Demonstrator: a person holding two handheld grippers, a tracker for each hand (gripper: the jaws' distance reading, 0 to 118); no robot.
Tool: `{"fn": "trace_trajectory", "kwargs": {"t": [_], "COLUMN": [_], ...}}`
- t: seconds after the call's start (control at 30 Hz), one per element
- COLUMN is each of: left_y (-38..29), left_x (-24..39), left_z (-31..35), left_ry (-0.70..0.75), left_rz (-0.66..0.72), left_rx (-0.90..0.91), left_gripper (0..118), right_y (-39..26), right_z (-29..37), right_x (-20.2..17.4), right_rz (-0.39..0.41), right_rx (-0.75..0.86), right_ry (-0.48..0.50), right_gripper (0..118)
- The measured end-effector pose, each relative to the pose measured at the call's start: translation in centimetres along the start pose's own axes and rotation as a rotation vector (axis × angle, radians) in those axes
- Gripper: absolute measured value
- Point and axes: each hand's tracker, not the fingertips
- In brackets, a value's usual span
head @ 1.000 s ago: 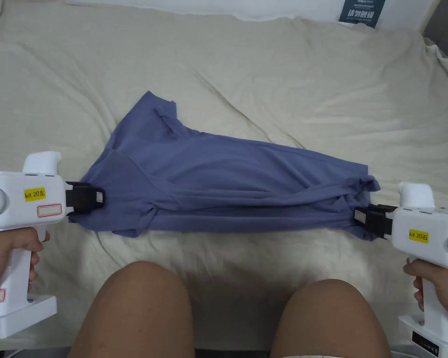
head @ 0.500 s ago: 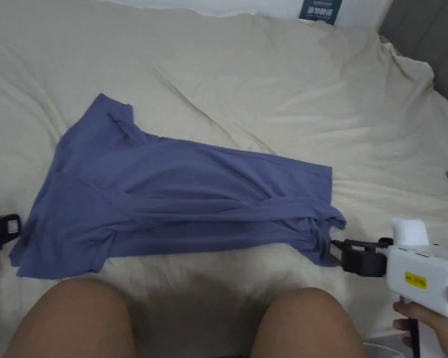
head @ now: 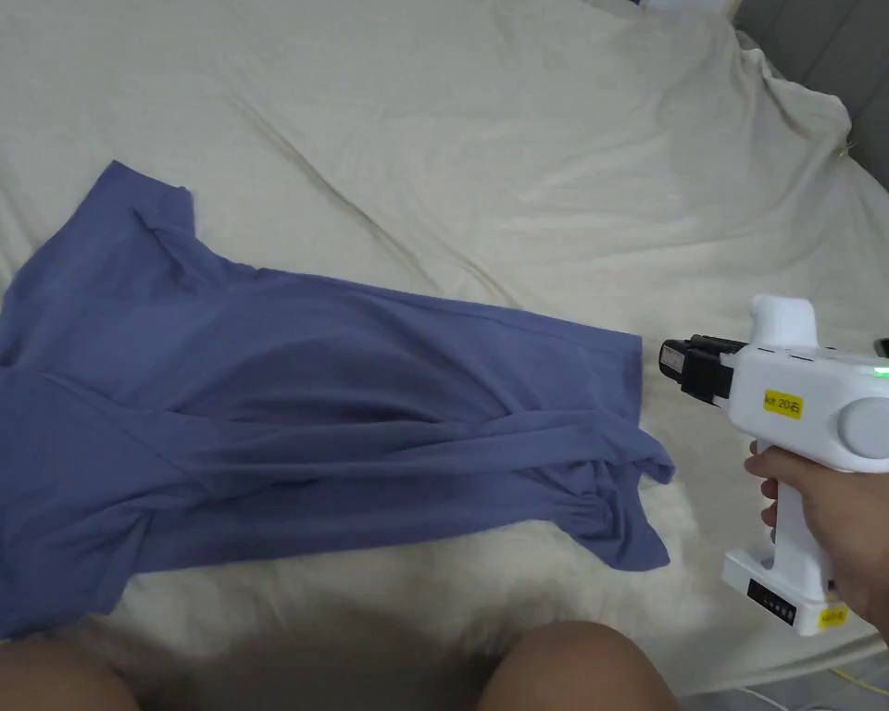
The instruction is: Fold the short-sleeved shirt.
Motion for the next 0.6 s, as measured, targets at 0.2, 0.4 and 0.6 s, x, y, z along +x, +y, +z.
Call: {"fn": "trace_trajectory", "kwargs": {"t": [0.2,0.4,0.6], "left_y": [0.5,1.0,1.2], "left_x": [-0.6,-1.2,-1.7], "left_z": [-2.8,-4.6,-6.2], "left_ry": [-0.005,-0.03,-0.017], "left_rz": [0.073,0.054,0.063], "left_rx": [0.002,-0.028,-0.034], "left_gripper": [0,0,0], "right_y": [1.4,2.5,1.8], "right_z": [-5.5,-8.3,-8.3], "right_x": [-0.2,0.4,-0.1], "right_rz": [0.018,0.009,0.063], "right_rx": [-0.115,-0.196,-0.193], "right_ry": [0.024,0.029,-0.021], "right_gripper": [103,108,78]}}
